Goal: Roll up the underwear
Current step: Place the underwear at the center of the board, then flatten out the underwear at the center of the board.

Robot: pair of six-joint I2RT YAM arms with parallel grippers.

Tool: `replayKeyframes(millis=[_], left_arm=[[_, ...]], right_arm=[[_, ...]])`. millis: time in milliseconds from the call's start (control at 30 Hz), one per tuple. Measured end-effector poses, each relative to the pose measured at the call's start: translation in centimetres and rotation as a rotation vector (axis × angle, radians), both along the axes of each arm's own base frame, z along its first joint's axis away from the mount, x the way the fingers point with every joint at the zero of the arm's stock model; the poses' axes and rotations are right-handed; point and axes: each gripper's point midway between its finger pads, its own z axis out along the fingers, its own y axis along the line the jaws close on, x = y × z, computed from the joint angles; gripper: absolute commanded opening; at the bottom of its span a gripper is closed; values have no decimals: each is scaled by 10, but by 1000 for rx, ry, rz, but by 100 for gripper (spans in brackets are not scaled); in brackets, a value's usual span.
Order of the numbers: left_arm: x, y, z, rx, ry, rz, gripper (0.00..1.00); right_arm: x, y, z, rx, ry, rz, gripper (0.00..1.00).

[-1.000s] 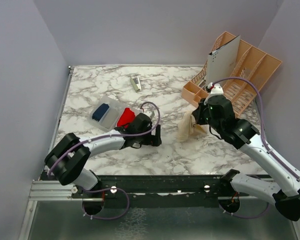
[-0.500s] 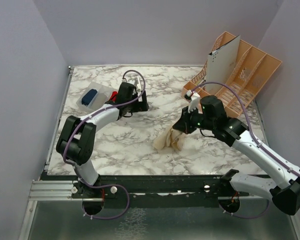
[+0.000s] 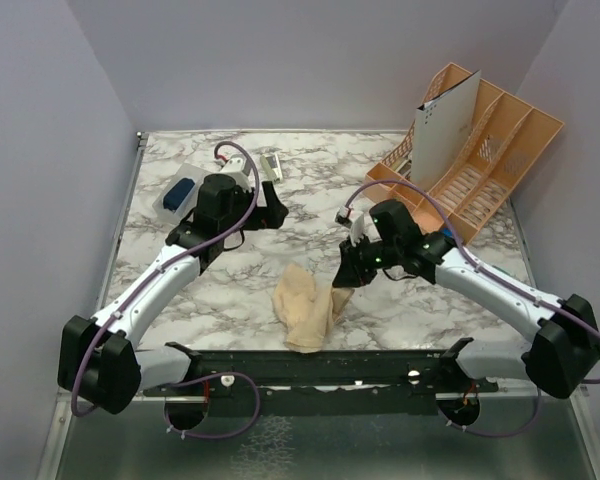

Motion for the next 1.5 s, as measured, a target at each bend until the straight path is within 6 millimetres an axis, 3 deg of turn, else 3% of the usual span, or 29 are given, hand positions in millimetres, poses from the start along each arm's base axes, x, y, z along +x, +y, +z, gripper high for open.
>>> replayKeyframes(millis=[67,200,267,367,467,533,700,767,867,933,1067,1100,1133,1300,1433,1500], left_arm=[[-10,4,-12,11,30,-5,99],[-31,5,-44,33,118,-48,99],[-42,3,-57,32,160,-84,99],[-53,-4,-67,8,190,-139,99],[-69,-12,-83,-23,237,-198,96],[-76,-17,-93,-28,280,-228,92],[-97,-32,-120,13,369,-290,83],[-112,-37,-131,28,402,-316,83],[-132,-41,-145,43,450,-346,83],[-141,-42,-154,52,477,-356,83],[-155,-38,-170,60,531,-349,81],[-157,-38,-173,59,540,-346,80],[-158,-38,-175,53,542,-346,75],[-156,-48,-179,-20,528,-348,29],[-156,-55,-183,-66,546,-356,3],[-153,-59,-178,-84,535,-359,0]], right_arm=[[1,-10,-32,-94,81,-71,51],[-16,-32,-65,-161,186,-187,70],[-17,-39,-61,-149,188,-264,79],[-2,-51,-44,-118,136,-437,89],[12,-68,-38,-92,109,-625,92],[14,-81,-47,-97,120,-732,89],[2,-105,-97,-172,221,-877,83],[-4,-109,-114,-187,261,-901,81],[-8,-106,-129,-175,307,-905,69],[-8,-100,-135,-153,333,-896,54],[-1,-89,-140,-112,347,-883,12],[2,-88,-140,-105,341,-878,7],[4,-86,-139,-98,331,-871,1],[17,-72,-116,-46,206,-738,1],[31,-46,-61,60,35,-543,0],[38,-36,-29,114,-73,-459,1]])
